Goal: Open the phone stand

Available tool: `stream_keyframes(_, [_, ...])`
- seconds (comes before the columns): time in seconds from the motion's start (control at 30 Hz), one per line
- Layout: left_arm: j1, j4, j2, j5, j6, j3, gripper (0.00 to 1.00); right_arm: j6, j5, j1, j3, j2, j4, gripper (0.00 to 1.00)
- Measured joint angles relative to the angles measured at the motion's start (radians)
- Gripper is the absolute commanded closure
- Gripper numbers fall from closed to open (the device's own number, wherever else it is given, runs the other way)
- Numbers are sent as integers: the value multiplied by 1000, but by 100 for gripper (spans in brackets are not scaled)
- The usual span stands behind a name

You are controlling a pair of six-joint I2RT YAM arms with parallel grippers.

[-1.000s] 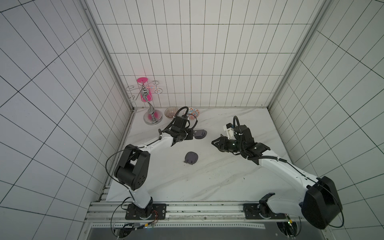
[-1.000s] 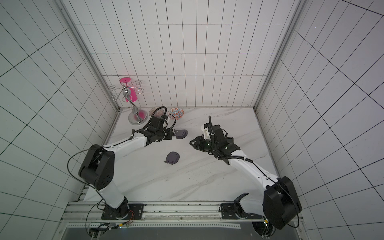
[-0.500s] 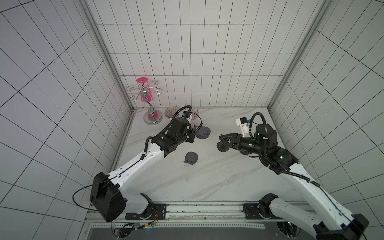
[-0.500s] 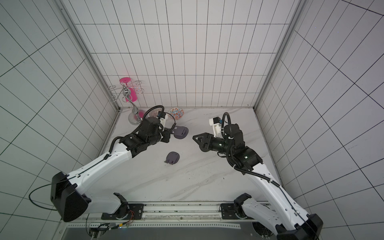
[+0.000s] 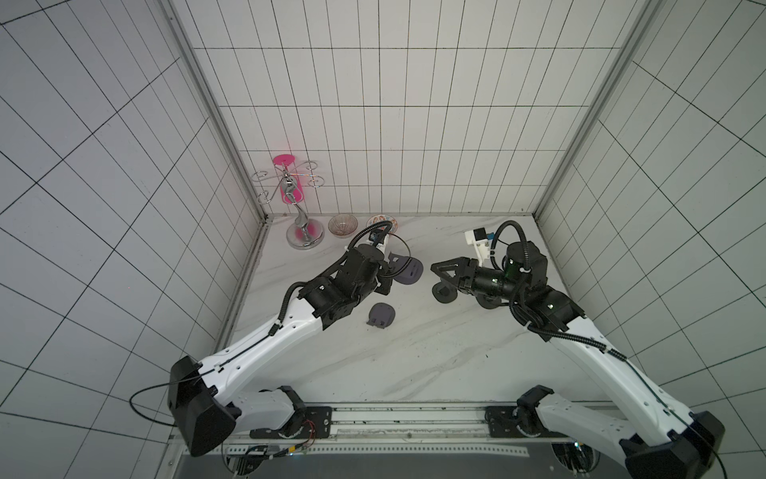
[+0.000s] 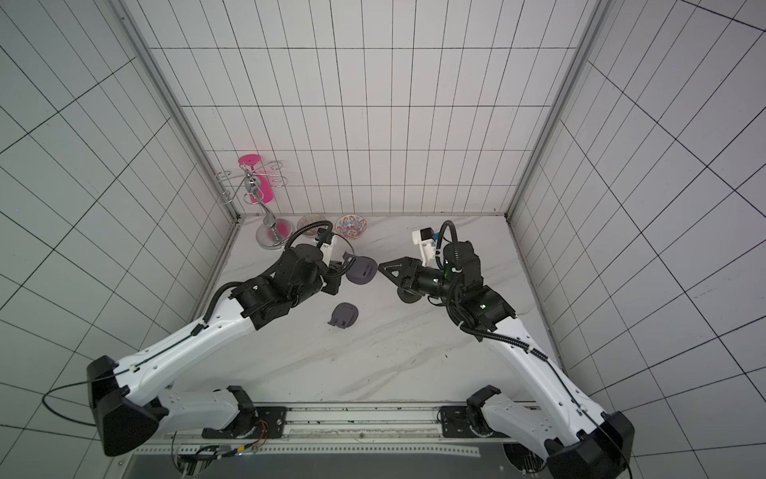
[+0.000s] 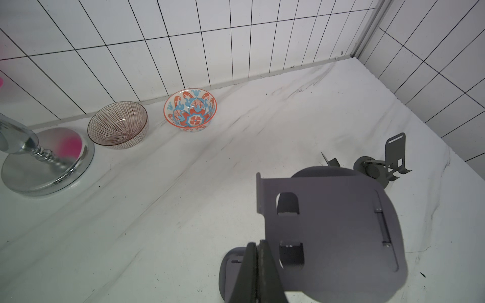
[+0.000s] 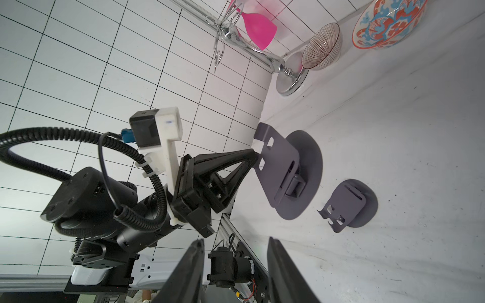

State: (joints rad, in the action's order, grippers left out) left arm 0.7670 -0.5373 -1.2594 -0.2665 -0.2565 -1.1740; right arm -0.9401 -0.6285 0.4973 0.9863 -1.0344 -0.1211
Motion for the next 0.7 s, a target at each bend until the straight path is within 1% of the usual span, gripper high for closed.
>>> stream_keyframes(0.43, [46,-4,5,-64,22,-4,100,-32,-53,12,-8,-81,77,58])
stream_keyframes(0.7, [64,-6,0,-88,34,-19,100,-40,-68,35,-8,-126,90,58])
